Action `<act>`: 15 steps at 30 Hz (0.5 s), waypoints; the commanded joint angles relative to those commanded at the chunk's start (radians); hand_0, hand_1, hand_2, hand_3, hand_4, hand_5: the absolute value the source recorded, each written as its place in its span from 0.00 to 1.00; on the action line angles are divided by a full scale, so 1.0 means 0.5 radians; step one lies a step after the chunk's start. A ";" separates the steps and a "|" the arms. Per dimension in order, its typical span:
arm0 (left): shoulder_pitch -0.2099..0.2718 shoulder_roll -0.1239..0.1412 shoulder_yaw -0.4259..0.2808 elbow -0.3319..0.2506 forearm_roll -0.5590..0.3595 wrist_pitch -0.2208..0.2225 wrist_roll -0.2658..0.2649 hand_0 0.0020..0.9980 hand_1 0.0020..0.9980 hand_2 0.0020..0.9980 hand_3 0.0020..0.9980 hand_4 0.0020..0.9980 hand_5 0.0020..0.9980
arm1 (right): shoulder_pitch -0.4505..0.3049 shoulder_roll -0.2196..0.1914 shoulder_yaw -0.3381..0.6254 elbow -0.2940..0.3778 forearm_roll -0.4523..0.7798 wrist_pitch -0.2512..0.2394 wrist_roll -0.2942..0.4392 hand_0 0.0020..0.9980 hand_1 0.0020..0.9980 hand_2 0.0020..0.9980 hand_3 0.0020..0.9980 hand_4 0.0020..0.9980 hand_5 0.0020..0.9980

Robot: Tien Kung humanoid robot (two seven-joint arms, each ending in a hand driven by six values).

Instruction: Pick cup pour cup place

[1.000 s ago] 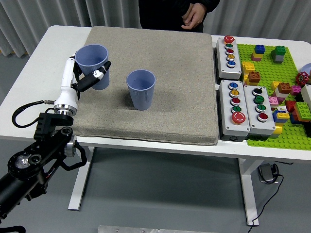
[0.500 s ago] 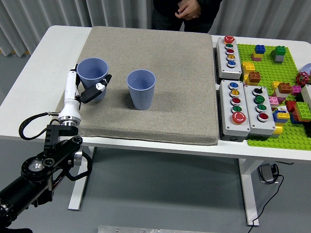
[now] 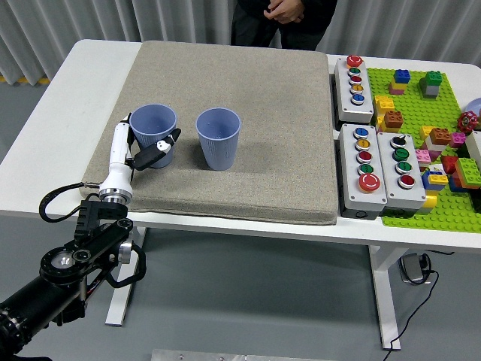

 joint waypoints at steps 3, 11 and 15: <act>0.001 0.008 -0.019 -0.010 0.026 -0.041 0.019 0.67 0.64 0.67 0.63 0.84 0.29 | 0.002 0.000 0.002 0.000 -0.003 0.000 0.000 0.70 0.63 0.60 0.60 0.00 0.26; 0.018 0.021 -0.058 -0.043 0.084 -0.113 0.060 0.74 0.73 0.86 0.86 0.94 0.44 | 0.004 0.000 -0.001 0.000 0.006 -0.001 -0.001 0.70 0.63 0.60 0.60 0.00 0.26; 0.019 0.019 -0.070 -0.048 0.113 -0.136 0.086 0.74 0.73 0.86 0.86 0.94 0.44 | 0.004 0.000 0.002 -0.001 0.001 0.001 -0.001 0.70 0.63 0.60 0.60 0.00 0.26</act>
